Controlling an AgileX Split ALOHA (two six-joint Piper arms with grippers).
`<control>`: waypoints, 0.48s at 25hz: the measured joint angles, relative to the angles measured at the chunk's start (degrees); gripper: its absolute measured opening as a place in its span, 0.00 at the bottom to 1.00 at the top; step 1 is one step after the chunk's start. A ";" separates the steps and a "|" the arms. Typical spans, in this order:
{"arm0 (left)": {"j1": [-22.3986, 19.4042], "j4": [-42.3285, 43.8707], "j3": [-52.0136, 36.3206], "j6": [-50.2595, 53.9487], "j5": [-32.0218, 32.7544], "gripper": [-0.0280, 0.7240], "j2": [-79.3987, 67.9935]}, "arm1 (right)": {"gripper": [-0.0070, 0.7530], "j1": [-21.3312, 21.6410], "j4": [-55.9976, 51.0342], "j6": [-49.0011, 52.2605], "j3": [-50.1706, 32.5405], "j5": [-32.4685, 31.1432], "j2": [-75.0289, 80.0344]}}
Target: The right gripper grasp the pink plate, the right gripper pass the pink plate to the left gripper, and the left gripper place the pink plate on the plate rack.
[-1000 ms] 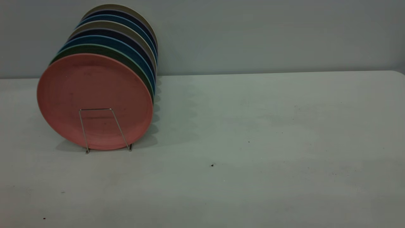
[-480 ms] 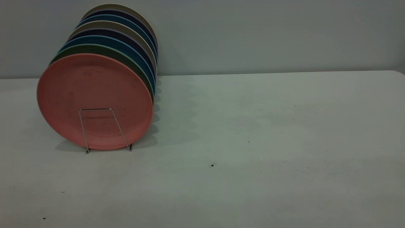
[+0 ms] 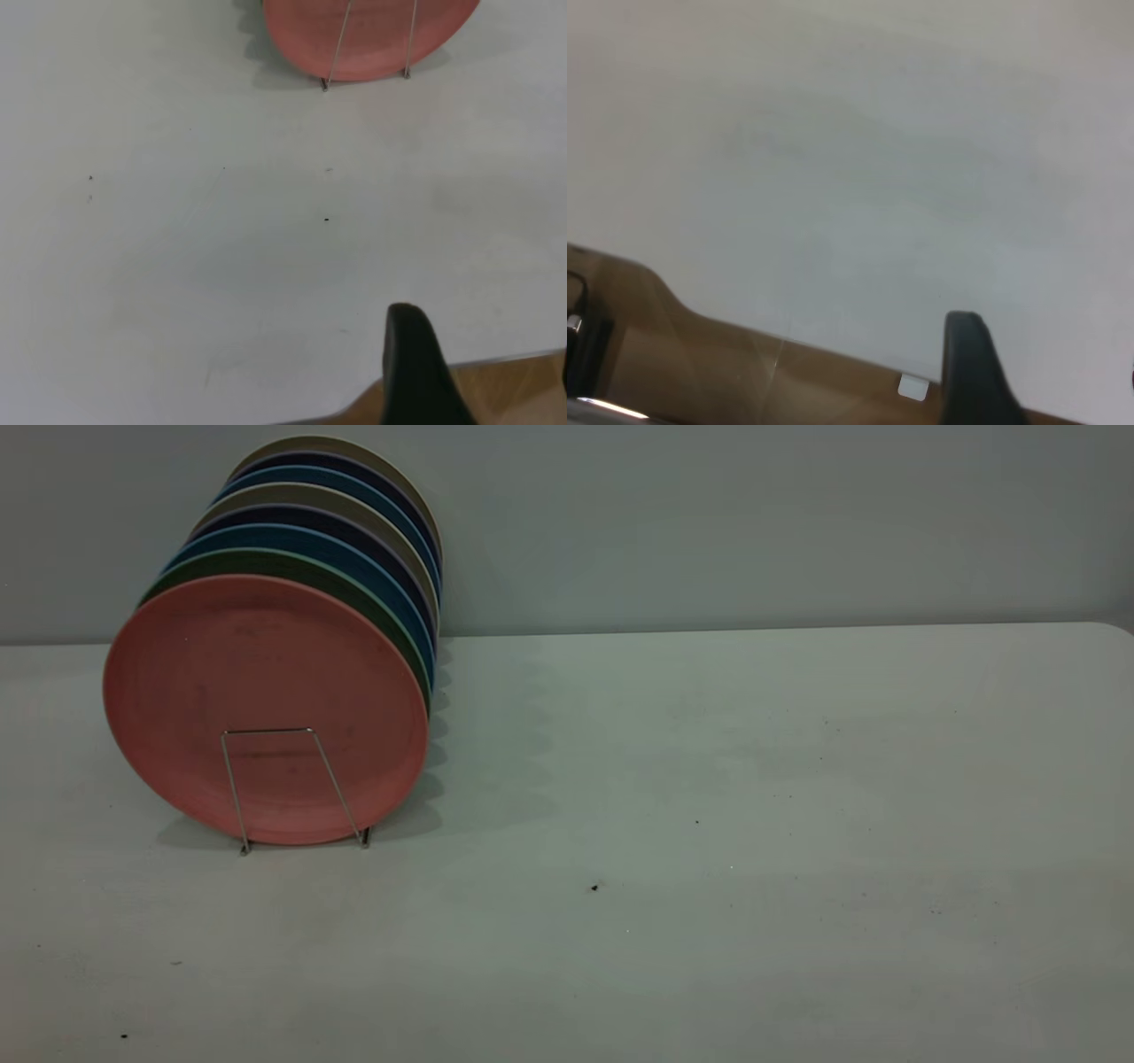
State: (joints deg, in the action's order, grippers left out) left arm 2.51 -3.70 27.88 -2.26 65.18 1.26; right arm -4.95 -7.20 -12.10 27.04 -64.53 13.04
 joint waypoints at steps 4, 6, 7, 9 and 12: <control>0.00 0.00 0.00 0.00 0.00 0.61 0.00 | 0.59 0.30 0.00 0.02 0.00 0.00 -4.42; 0.00 0.00 0.00 0.00 0.00 0.61 0.00 | 0.59 0.62 0.00 0.07 0.00 -0.02 -8.52; 0.00 0.00 0.00 0.00 0.00 0.61 0.00 | 0.59 0.68 0.00 0.07 0.00 -0.16 -10.56; 0.00 0.00 0.00 0.00 0.00 0.61 0.00 | 0.59 0.81 -0.17 0.07 0.00 -0.48 -13.70; 0.00 0.00 0.00 0.00 0.00 0.61 0.00 | 0.59 0.84 -0.18 0.07 0.00 -0.72 -14.00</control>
State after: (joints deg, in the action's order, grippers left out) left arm 2.51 -3.70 27.88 -2.26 65.18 1.26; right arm -4.10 -7.37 -12.03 27.04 -65.25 -0.96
